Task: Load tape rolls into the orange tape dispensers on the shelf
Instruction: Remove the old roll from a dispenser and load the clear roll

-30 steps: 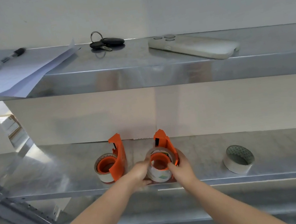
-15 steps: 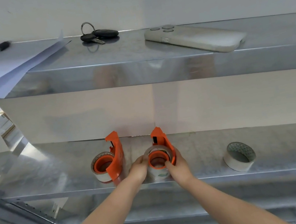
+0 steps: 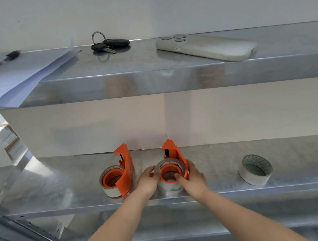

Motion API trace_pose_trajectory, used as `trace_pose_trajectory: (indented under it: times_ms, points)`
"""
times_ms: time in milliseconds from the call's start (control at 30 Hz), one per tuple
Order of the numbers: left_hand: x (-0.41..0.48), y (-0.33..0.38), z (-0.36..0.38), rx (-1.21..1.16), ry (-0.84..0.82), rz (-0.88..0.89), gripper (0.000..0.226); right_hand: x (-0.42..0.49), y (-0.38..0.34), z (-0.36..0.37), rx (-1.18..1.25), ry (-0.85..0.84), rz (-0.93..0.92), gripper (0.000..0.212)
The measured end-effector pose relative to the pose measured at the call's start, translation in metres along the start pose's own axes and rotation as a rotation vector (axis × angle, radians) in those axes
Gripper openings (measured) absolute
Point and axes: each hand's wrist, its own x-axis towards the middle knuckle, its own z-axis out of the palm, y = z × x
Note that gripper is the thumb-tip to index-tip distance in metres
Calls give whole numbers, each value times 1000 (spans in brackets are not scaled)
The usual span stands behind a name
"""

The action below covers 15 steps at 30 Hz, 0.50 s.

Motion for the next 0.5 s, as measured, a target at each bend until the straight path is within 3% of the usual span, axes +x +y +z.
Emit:
trace_pose_trajectory:
  times_ms: [133, 233, 500]
  points:
    - [-4, 8, -7, 20, -47, -18, 64, 3, 0, -13, -69, -92, 8, 49]
    - [-9, 13, -9, 32, -68, -9, 71, 1, -1, -23, -13, -155, 12, 66]
    - [-28, 24, -8, 91, -49, 35, 72, -15, -7, -35, 67, -203, 12, 77]
